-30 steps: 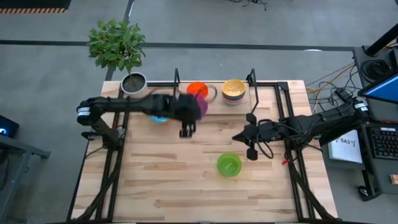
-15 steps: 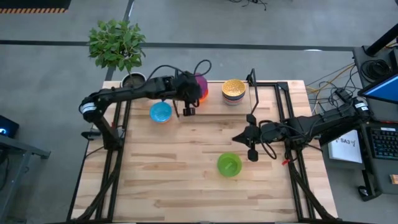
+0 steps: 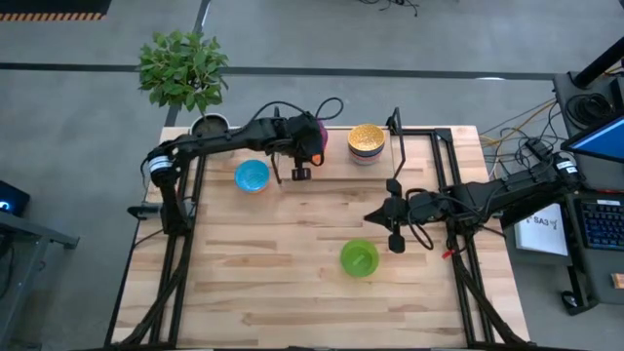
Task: Place and stack bowls onto a shelf
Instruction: Stack the violet bowl on top of the orange bowl on the shelf
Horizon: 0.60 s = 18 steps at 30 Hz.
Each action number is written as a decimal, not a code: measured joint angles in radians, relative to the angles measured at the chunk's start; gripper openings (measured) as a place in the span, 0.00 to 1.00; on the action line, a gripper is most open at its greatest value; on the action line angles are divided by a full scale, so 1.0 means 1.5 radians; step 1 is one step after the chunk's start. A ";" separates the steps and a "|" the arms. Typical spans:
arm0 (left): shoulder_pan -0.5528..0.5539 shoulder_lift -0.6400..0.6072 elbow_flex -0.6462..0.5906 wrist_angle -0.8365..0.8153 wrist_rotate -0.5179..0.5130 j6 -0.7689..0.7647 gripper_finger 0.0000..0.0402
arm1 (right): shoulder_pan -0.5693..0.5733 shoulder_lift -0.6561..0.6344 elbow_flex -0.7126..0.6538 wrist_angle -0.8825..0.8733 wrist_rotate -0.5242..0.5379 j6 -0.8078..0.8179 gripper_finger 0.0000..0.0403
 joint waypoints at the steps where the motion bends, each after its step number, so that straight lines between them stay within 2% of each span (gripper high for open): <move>1: 0.004 0.004 0.000 0.000 0.000 0.000 0.00 | 0.000 0.000 -0.001 0.000 0.000 -0.001 0.02; 18: 0.031 0.048 0.000 0.002 -0.009 0.002 0.00 | -0.001 0.000 -0.006 0.004 0.005 -0.010 0.02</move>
